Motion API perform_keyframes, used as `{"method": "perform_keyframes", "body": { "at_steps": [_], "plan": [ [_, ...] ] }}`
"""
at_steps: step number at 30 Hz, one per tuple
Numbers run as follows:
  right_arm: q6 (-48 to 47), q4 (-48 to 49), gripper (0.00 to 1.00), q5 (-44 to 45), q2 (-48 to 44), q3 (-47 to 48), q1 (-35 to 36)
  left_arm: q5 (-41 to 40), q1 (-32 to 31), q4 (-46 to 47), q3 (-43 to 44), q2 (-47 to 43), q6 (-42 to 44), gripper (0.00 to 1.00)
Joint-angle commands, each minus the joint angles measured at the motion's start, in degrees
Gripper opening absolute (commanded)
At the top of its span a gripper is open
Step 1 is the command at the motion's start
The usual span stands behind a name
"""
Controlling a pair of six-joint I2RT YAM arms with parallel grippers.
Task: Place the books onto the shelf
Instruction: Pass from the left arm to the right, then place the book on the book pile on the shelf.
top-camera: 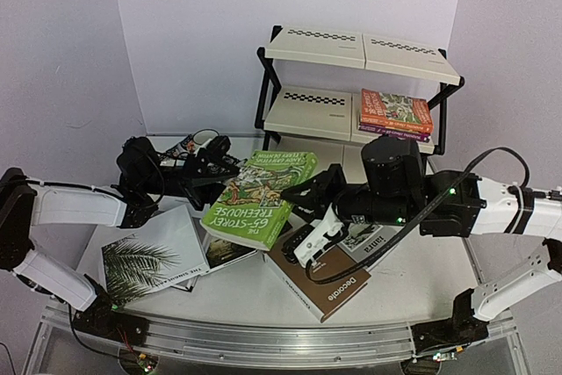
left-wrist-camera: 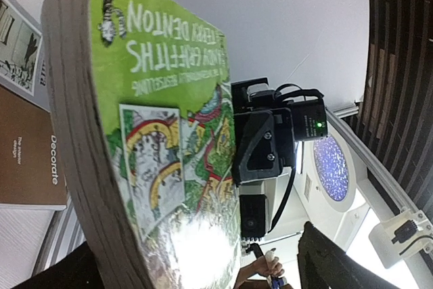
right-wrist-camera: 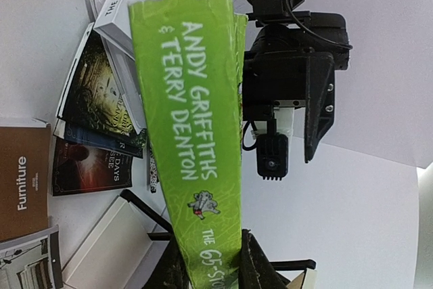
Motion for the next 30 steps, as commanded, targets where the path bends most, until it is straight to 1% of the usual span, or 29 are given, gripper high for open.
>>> {"method": "perform_keyframes", "body": {
  "at_steps": [1, 4, 7, 10, 12, 13, 15, 18, 22, 30],
  "plan": [
    [1.2, 4.9, 0.0, 5.8, -2.8, -1.3, 1.2, -1.3, 1.2, 4.1, 0.3, -4.5, 2.3, 0.98],
    [1.2, 6.4, 0.0, 10.0, -4.3, -3.7, 2.8, -2.4, 2.9, 2.4, -0.3, -5.9, 4.1, 1.0],
    [5.3, 6.9, 0.0, 17.9, -4.2, -3.3, 5.4, -2.9, 4.6, -1.4, -0.7, -7.7, 6.7, 1.0],
    [10.5, 7.5, 0.0, 29.2, -2.3, -1.0, 7.0, -3.6, 7.7, -11.1, 0.0, -10.6, 12.4, 1.0],
    [14.3, 7.9, 0.0, 36.5, -0.4, 1.6, 7.2, -4.7, 9.4, -20.9, 1.7, -12.9, 18.9, 1.0],
    [16.1, 7.9, 0.0, 39.7, 0.4, 3.0, 7.2, -5.3, 10.1, -23.2, 2.2, -13.8, 21.3, 1.0],
    [15.8, 7.7, 0.0, 43.5, 0.9, 3.5, 7.2, -6.1, 11.4, -25.8, 2.4, -15.3, 22.9, 1.0],
    [15.3, 7.7, 0.0, 45.8, 0.4, 3.7, 7.0, -6.4, 12.6, -27.0, 2.4, -16.6, 23.7, 1.0],
    [13.8, 7.8, 0.0, 49.1, 0.5, 5.6, 5.5, -6.6, 12.7, -28.3, 2.4, -17.1, 24.6, 1.0],
    [13.0, 8.0, 0.0, 51.0, 2.5, 11.6, -3.8, -6.6, 12.7, -29.5, 2.2, -18.5, 26.2, 1.0]
  ]
}}
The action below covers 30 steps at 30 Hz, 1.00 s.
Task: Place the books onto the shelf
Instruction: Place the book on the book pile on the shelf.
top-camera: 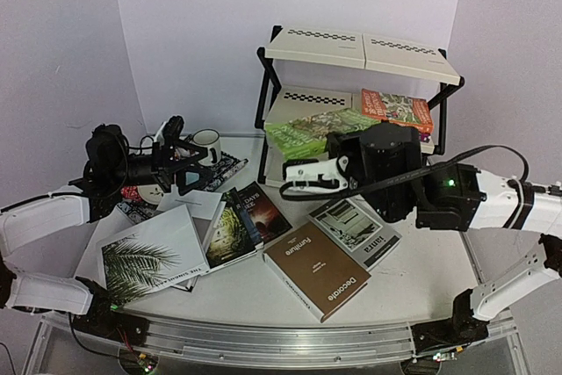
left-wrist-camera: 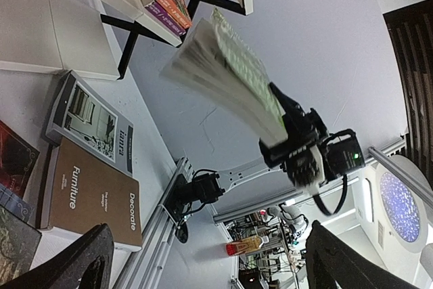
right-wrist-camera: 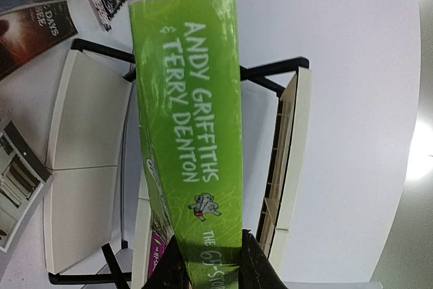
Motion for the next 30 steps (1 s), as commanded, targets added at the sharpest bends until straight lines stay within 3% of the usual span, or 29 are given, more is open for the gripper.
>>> {"method": "perform_keyframes", "body": {
  "at_steps": [1, 15, 30],
  "plan": [
    [0.8, 6.0, 0.0, 5.4, 0.4, 7.0, -6.1, -0.2, 0.3, -0.4, 1.8, -2.5, 3.0, 1.0],
    [-0.8, 10.9, 0.0, 0.7, 4.0, 12.6, -19.9, -0.2, 0.3, -1.7, 0.8, -3.6, 4.2, 1.0],
    [-0.3, 15.2, 0.0, -3.1, 6.3, 7.8, -30.6, 0.0, 0.3, -2.7, 0.0, -3.9, 6.4, 1.0]
  ]
}}
